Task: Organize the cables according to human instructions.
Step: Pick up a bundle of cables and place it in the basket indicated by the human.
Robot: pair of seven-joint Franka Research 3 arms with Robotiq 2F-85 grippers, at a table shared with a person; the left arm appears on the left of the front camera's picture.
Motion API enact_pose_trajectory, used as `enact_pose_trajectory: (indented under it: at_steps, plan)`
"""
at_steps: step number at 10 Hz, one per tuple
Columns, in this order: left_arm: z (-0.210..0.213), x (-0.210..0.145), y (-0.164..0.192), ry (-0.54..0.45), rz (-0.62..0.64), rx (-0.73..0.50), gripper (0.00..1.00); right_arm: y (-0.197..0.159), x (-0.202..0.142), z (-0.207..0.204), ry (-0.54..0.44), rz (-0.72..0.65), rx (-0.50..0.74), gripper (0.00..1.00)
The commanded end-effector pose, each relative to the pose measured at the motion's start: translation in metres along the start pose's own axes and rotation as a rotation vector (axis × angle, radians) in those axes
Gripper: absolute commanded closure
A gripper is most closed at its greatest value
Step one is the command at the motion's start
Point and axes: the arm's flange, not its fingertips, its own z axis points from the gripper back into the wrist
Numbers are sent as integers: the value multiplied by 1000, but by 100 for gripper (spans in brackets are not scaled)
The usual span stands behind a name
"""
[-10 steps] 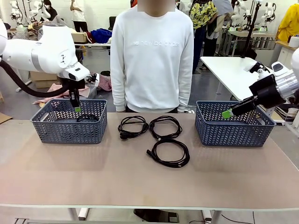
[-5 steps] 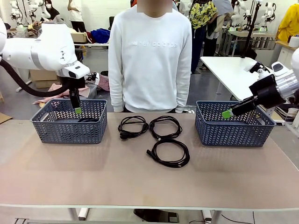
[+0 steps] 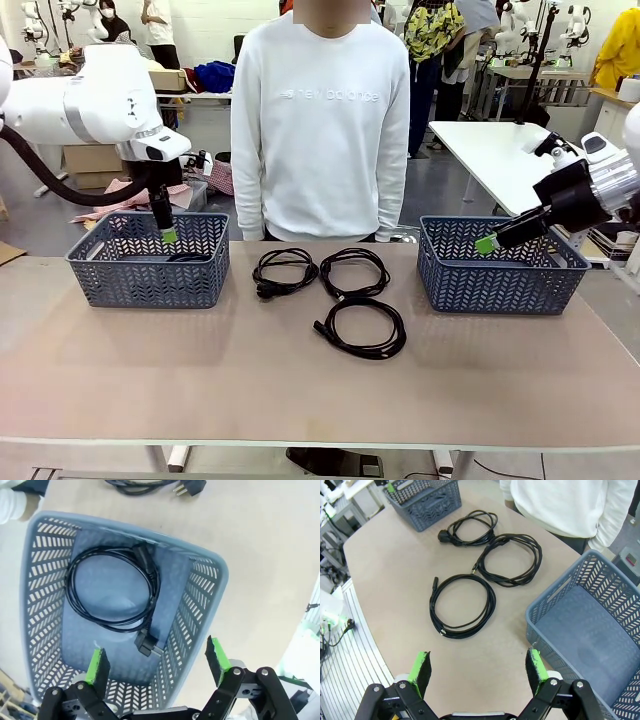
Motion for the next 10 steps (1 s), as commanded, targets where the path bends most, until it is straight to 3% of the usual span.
enact_pose_trajectory:
  at_steps: [1,5,6,10]
  plan:
    - [0,0,0,11,-18,9,0,-3,2,-1,-21,21,14,0]
    - [0,2,-1,3,-7,1,0,-3,2,-1,-21,21,14,0]
    - [2,9,-9,-59,12,-9,0,-3,2,-1,-21,21,14,0]
    - [6,25,-79,-204,63,-15,0,-3,2,-1,-21,21,14,0]
